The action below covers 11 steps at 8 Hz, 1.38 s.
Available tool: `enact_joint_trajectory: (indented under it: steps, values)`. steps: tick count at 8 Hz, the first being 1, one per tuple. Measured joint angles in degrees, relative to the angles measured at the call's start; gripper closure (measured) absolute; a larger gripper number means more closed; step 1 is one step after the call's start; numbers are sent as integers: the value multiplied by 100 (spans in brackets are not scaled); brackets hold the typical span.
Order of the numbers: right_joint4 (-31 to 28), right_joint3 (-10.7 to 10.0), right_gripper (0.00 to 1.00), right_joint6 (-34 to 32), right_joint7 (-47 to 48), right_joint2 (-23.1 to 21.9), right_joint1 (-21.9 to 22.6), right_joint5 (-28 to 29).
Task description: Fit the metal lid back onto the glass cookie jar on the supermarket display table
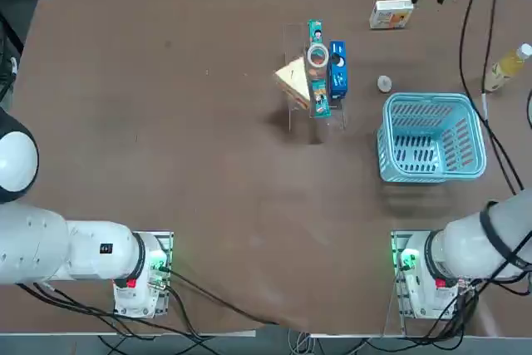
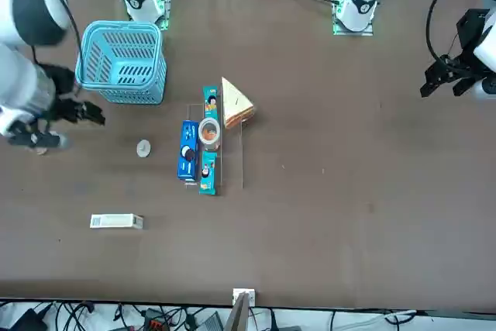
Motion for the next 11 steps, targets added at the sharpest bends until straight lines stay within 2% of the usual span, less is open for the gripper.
enact_joint_trajectory:
  steps: [3, 6, 8, 9, 11]
  values:
    - [-1186, 20, 0, 1818, 61, 153, 116, -1]
    - [-1686, 24, 0, 2882, 97, 523, 306, -2]
    - [-2237, 25, 0, 3912, 97, 691, 365, -5]
    - [-2527, 24, 0, 4233, 97, 712, 366, -8]
    - [-2842, 15, 0, 4410, 97, 707, 366, -8]
